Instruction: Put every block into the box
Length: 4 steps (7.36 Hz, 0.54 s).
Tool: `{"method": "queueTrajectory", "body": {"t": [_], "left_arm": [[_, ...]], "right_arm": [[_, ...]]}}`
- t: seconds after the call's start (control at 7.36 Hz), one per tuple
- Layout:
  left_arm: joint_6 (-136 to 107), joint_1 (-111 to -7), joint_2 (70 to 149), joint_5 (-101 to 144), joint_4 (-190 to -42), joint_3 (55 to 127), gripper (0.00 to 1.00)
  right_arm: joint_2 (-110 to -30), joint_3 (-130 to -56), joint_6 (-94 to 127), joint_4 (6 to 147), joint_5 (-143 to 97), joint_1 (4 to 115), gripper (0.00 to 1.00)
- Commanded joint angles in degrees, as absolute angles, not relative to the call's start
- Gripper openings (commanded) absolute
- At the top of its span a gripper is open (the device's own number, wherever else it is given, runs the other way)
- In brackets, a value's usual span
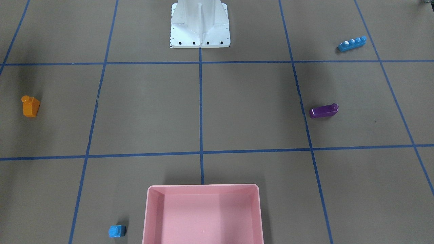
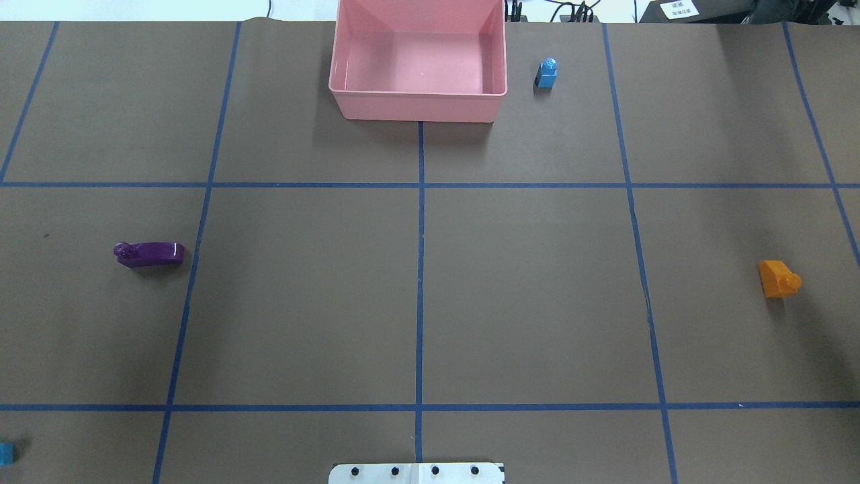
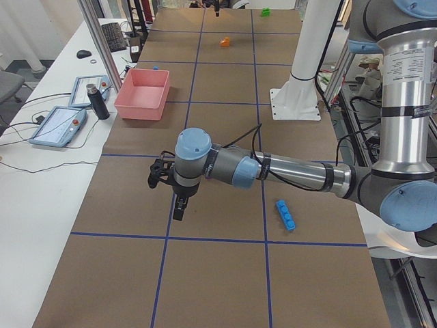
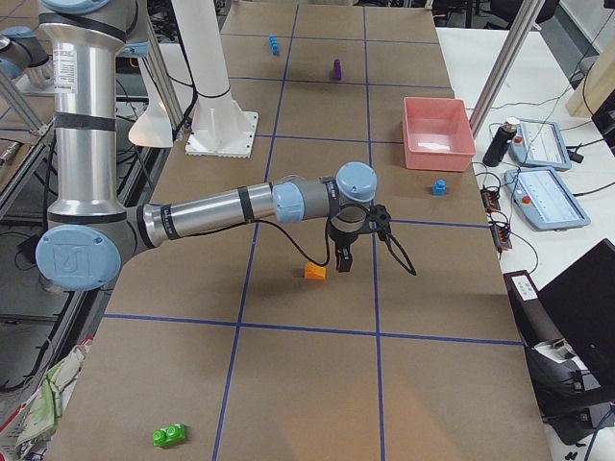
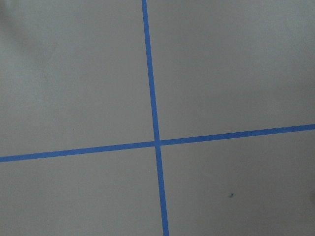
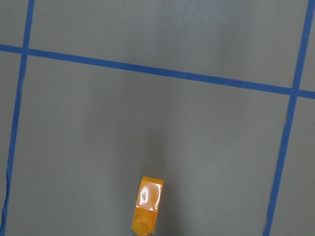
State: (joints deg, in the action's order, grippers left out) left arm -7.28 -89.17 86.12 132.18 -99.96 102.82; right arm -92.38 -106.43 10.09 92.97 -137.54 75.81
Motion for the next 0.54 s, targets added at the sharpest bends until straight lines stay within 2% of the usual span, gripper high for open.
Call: {"method": "queueTrajectory", "body": {"t": [0.0,0.41], "left_arm": [[-10.34,-88.86,86.22,132.45,-100.28,103.18,1.00],[-10.55,-88.77,86.22,133.85,-100.37,103.27,1.00]], "right_arm": [[-92.20,-105.21,25.67,84.51,-134.67,68.07,1.00],[-92.29,-98.37,28.04,77.79,-132.71,63.29,1.00]]}}
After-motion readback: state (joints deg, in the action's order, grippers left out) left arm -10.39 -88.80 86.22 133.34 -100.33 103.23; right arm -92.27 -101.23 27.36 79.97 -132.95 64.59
